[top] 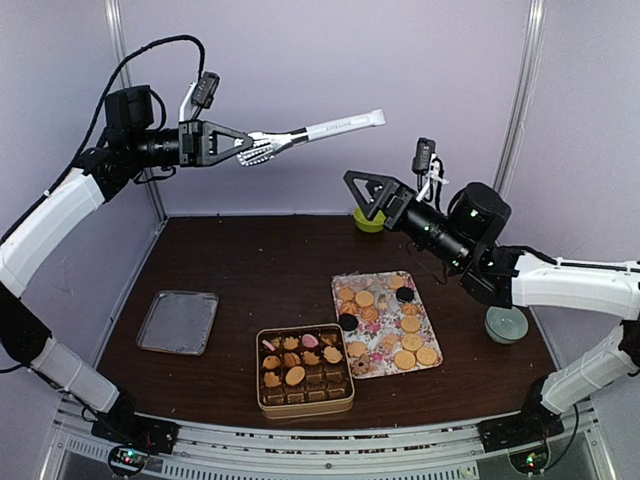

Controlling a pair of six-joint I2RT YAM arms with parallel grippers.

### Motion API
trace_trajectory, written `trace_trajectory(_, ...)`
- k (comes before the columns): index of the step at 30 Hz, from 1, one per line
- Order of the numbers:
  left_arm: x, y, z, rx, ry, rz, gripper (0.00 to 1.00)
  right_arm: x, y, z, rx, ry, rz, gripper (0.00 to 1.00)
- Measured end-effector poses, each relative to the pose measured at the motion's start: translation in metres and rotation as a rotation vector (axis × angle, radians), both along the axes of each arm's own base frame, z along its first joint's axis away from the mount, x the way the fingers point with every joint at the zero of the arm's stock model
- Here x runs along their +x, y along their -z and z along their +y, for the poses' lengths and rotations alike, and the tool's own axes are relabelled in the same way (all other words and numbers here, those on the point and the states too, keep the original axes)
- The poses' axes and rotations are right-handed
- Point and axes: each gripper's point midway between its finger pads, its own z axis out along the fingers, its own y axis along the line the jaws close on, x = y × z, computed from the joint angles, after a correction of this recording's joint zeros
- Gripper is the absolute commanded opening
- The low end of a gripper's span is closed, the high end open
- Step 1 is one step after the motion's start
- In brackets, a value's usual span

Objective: Pack the cookies
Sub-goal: Pass from the left arm to the right

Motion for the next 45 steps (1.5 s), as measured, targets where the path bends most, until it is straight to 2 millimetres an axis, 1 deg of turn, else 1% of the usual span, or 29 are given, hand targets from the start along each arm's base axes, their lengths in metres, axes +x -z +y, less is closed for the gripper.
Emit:
trace_trajectory(3, -0.003, 0.004, -0.002, -0.019, 0.033, 0.039, 0.0, 0.005, -0.01, 0.015, 0.064, -0.046, -0.013, 0.97)
trace_trajectory(6, -0.005, 0.007, -0.003, -0.031, 0.056, 0.064, 0.0, 0.006, -0.026, 0.023, 0.142, -0.083, -0.046, 0.95)
trace_trajectory(10, -0.01, 0.009, -0.003, -0.045, 0.086, 0.083, 0.0, 0.005, -0.049, 0.028, 0.239, -0.125, -0.093, 0.91)
trace_trajectory(12, -0.012, 0.008, -0.004, -0.052, 0.101, 0.086, 0.0, 0.004, -0.057, 0.029, 0.277, -0.146, -0.107, 0.88)
trace_trajectory(16, -0.016, 0.006, -0.003, -0.061, 0.126, 0.085, 0.0, 0.002, -0.067, 0.032, 0.33, -0.181, -0.124, 0.79)
trace_trajectory(19, -0.019, 0.005, -0.003, -0.064, 0.136, 0.079, 0.0, 0.0, -0.072, 0.035, 0.353, -0.209, -0.129, 0.72)
trace_trajectory(25, -0.023, 0.006, -0.001, -0.059, 0.139, 0.052, 0.0, -0.005, -0.078, 0.038, 0.383, -0.265, -0.124, 0.53)
trace_trajectory(33, -0.026, 0.009, 0.0, -0.046, 0.137, 0.028, 0.01, -0.004, -0.076, 0.042, 0.375, -0.288, -0.104, 0.42)
trace_trajectory(34, -0.026, 0.011, 0.0, -0.043, 0.136, 0.024, 0.1, -0.004, -0.075, 0.043, 0.373, -0.288, -0.103, 0.41)
trace_trajectory(35, -0.026, 0.012, 0.0, -0.038, 0.134, 0.024, 0.22, -0.003, -0.074, 0.043, 0.369, -0.287, -0.102, 0.39)
trace_trajectory(37, -0.026, 0.019, 0.001, -0.019, 0.125, 0.018, 0.36, -0.003, -0.07, 0.044, 0.352, -0.28, -0.097, 0.37)
trace_trajectory(38, -0.025, 0.024, 0.001, -0.002, 0.117, 0.027, 0.45, -0.002, -0.065, 0.043, 0.332, -0.271, -0.093, 0.36)
trace_trajectory(39, -0.024, 0.028, 0.001, 0.015, 0.108, 0.024, 0.57, -0.002, -0.06, 0.043, 0.308, -0.263, -0.085, 0.36)
trace_trajectory(40, -0.023, 0.033, 0.002, 0.037, 0.09, 0.025, 0.63, -0.002, -0.052, 0.042, 0.272, -0.251, -0.076, 0.35)
trace_trajectory(42, -0.018, 0.045, 0.006, 0.097, 0.047, 0.008, 0.69, -0.003, -0.041, 0.04, 0.207, -0.227, -0.066, 0.35)
trace_trajectory(44, -0.014, 0.056, 0.012, 0.152, 0.005, -0.016, 0.72, -0.005, -0.029, 0.036, 0.124, -0.198, -0.056, 0.35)
trace_trajectory(45, -0.01, 0.064, 0.018, 0.191, -0.024, -0.022, 0.73, -0.007, -0.024, 0.033, 0.091, -0.189, -0.053, 0.35)
